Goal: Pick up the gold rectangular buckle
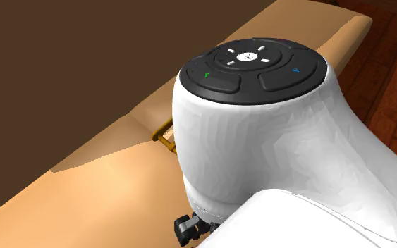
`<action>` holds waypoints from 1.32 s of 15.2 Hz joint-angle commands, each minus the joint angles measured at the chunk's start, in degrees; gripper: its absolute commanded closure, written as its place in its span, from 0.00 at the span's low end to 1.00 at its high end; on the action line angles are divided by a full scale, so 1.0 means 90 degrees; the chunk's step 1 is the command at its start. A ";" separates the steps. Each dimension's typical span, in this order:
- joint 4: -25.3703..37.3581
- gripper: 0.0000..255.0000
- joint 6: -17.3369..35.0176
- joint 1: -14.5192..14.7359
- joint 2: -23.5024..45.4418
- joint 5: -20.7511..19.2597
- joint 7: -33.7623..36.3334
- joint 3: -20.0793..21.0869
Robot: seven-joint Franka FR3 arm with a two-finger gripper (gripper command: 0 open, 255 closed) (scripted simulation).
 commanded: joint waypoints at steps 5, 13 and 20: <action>-0.0169 0.00 0.0939 -0.0066 0.0602 -0.0080 -0.0033 0.0053; -0.0068 0.00 0.2683 -0.0208 0.2109 -0.0280 -0.0018 0.0135; 0.0494 0.00 0.3934 -0.0334 0.3627 -0.0539 0.0088 0.0177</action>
